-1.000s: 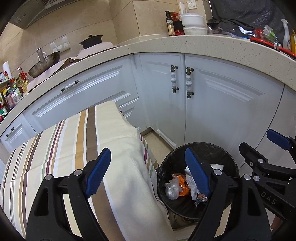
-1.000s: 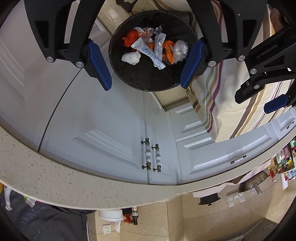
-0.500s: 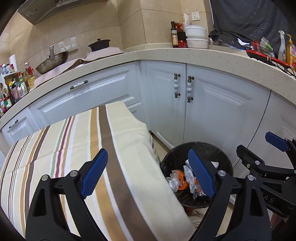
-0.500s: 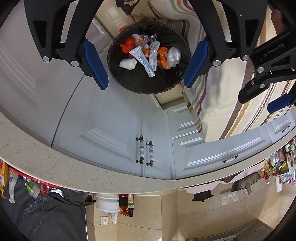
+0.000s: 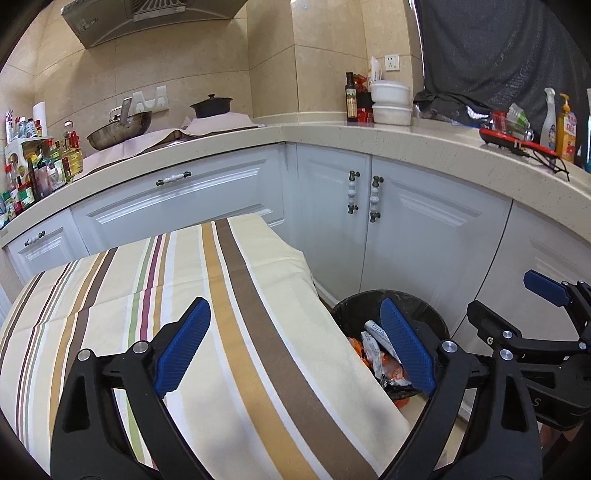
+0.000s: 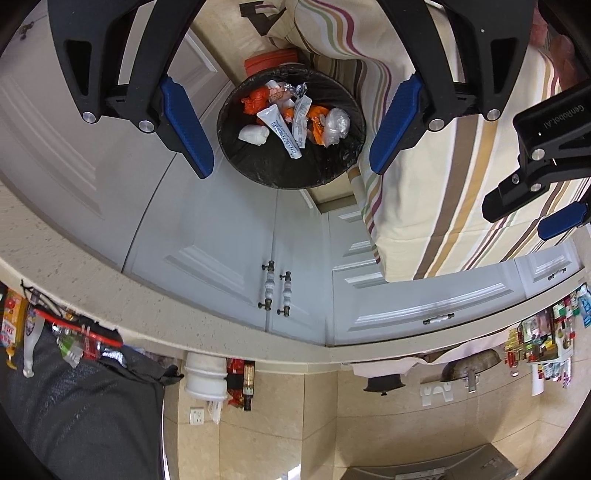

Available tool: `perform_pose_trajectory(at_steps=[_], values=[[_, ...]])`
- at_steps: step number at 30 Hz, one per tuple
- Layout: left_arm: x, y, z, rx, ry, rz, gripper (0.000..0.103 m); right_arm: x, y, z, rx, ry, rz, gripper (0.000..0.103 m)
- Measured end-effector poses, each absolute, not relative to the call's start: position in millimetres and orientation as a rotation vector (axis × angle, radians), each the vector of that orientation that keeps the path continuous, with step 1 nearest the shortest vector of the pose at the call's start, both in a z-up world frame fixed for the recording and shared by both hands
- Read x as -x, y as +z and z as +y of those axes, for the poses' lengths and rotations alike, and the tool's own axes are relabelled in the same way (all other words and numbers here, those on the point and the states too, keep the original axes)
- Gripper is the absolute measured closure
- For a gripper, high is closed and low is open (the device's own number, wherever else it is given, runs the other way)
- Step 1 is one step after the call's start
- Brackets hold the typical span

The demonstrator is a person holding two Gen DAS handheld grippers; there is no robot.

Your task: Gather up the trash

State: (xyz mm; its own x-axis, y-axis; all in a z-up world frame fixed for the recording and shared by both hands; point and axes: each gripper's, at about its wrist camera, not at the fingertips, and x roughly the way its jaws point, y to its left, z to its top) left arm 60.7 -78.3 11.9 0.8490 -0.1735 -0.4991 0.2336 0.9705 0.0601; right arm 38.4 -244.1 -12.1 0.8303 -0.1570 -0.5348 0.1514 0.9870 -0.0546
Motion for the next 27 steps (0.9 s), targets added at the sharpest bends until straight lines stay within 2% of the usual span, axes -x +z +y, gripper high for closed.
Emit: perform_pose_trajectory(at_steps=[9, 27], values=[[-30, 21, -59, -0.089, -0.246, 0.467, 0.011, -4, 2, -224, 0.036, -0.186, 0.481, 0.018], [-8, 19, -56, -0.083, -0.251, 0.459, 0.011, 23, 3, -221, 0.032, -0.211, 0.447, 0.018]])
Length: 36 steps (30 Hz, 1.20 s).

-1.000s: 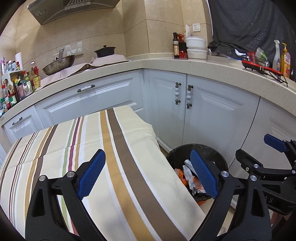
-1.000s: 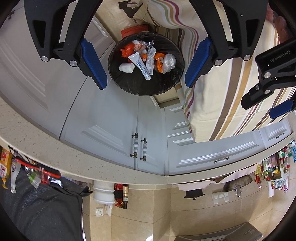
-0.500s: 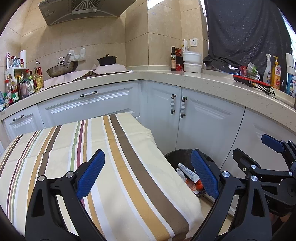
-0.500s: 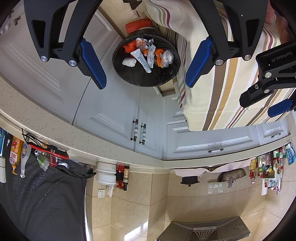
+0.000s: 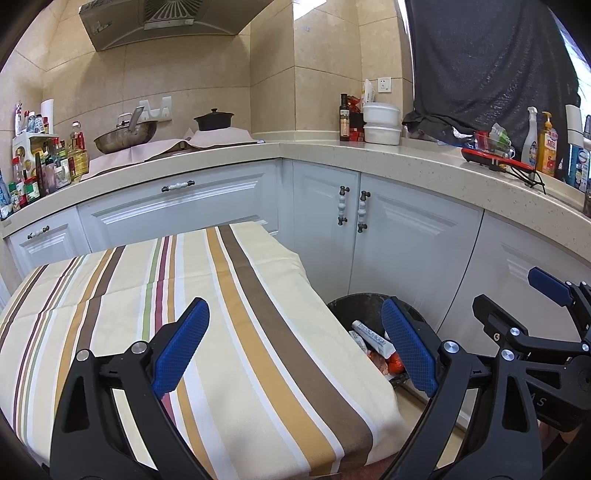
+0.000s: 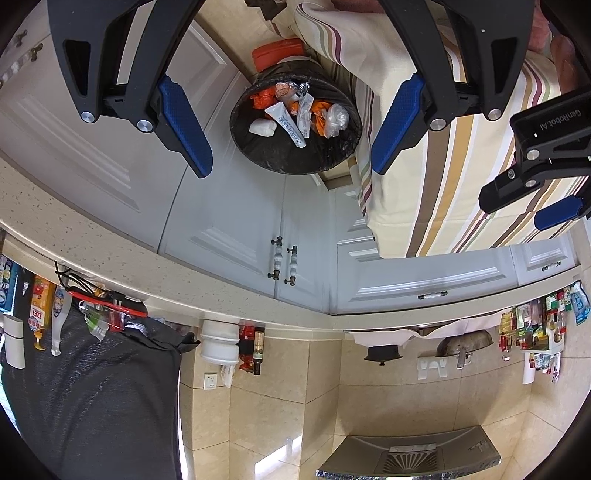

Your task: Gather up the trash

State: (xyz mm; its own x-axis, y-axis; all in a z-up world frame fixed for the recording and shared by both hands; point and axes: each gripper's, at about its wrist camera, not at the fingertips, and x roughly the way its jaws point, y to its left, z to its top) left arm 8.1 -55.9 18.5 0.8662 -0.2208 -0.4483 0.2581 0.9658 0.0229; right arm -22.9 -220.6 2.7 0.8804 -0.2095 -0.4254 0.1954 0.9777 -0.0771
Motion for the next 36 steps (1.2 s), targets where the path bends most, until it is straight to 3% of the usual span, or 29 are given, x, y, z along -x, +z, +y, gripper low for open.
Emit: perform_pose_trajectory(at_steps=[36], values=[[-4, 17, -64, -0.085, -0.253, 0.471, 0.011, 35, 3, -228, 0.017, -0.243, 0.429, 0.018]])
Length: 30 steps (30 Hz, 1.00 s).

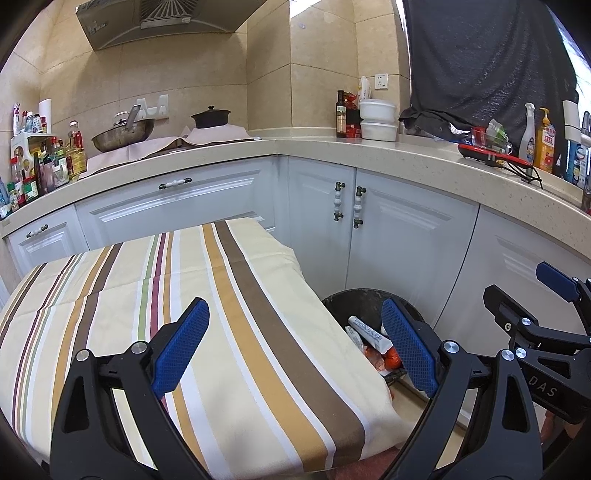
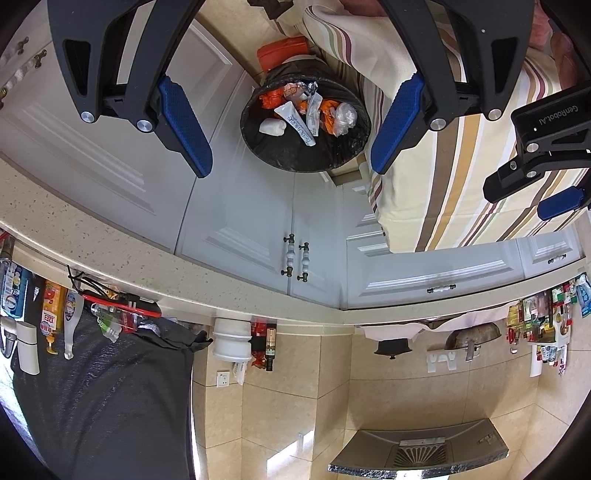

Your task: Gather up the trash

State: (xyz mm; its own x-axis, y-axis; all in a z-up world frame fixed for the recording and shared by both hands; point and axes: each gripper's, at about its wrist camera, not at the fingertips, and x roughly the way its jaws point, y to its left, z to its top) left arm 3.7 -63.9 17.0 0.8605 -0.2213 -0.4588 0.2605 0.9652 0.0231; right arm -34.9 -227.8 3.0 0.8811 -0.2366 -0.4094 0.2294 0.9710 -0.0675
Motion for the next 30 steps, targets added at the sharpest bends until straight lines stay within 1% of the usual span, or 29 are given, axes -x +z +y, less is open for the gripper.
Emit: perform_pose_trajectory(at_steps=[12, 13, 14, 15, 30], values=[[-3.7, 16.5, -61.0, -0.081, -0.243, 0.474, 0.011, 37.4, 3.8, -228.9, 0.018, -0.243, 0.428, 0.018], [-4.0, 16.9, -60.1, -0.08, -0.243, 0.474, 0.01, 37.7, 3.8, -229.0, 0.019, -0.243, 0.428, 0.018], [-4.5, 17.0, -59.8, -0.081, -0.245, 0.475, 0.006, 37.9, 3.7, -229.1, 0.019, -0.243, 0.428, 0.018], [-4.3, 16.8, -59.7, -0.08, -0.244, 0.474, 0.005, 37.5, 3.7, -228.5, 0.018, -0.243, 0.428, 0.018], [-5.6, 14.2, -61.1, -0.078, -0.257, 0.478, 0.005, 35.0, 2.7, -230.3, 0.02, -0.239, 0.438, 0.018]])
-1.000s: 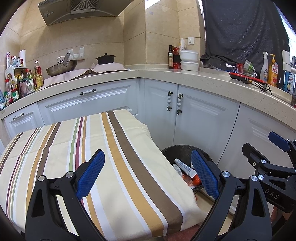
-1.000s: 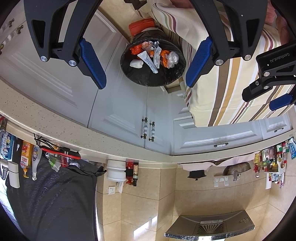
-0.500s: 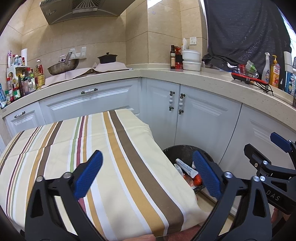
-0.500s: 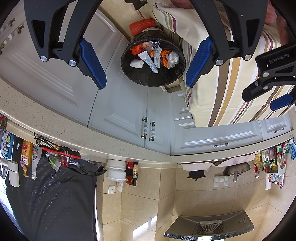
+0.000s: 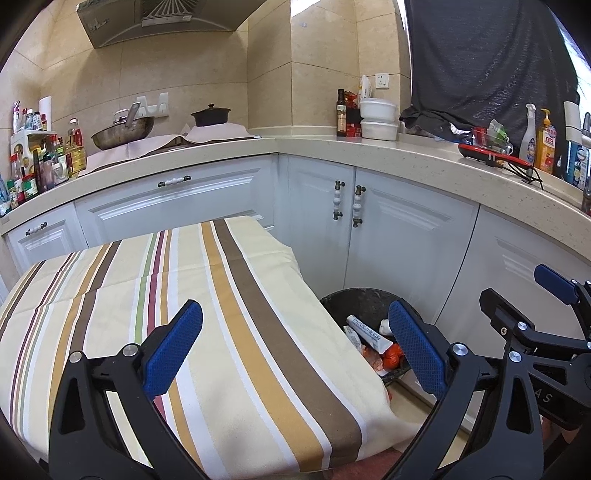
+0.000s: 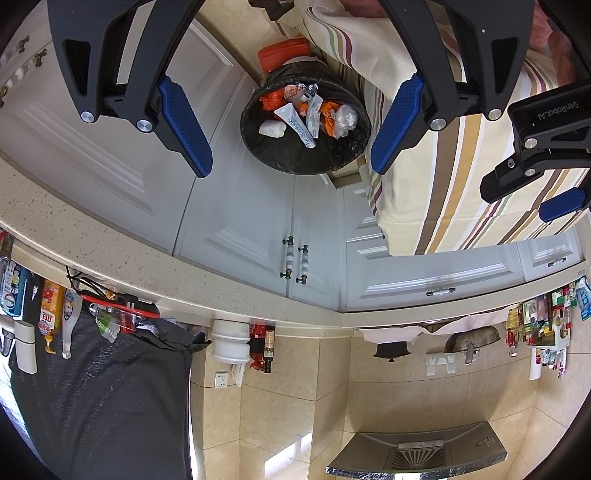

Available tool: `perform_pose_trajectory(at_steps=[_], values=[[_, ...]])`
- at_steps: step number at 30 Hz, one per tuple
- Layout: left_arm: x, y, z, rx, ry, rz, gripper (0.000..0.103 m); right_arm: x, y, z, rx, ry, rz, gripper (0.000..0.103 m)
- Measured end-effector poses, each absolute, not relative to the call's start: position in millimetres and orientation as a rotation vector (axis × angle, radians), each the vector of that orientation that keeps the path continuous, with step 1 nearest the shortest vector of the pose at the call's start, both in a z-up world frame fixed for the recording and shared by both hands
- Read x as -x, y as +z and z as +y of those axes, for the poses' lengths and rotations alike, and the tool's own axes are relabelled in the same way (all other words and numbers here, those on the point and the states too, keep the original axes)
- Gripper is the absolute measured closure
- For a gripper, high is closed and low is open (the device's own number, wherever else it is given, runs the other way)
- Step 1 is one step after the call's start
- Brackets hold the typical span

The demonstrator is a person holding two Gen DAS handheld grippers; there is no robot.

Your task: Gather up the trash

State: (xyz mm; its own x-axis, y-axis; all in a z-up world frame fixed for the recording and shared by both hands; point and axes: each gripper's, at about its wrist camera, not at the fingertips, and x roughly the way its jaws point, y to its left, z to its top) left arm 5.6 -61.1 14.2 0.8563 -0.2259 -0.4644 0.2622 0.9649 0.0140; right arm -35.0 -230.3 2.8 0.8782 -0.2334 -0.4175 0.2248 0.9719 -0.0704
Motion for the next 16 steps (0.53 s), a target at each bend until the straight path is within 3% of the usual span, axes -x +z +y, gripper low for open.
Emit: perform_pose_trajectory(at_steps=[16], values=[[-32, 6, -44, -0.06, -0.184, 0.566, 0.005, 17, 0, -225, 0.038, -0.199, 0.464, 0.018]])
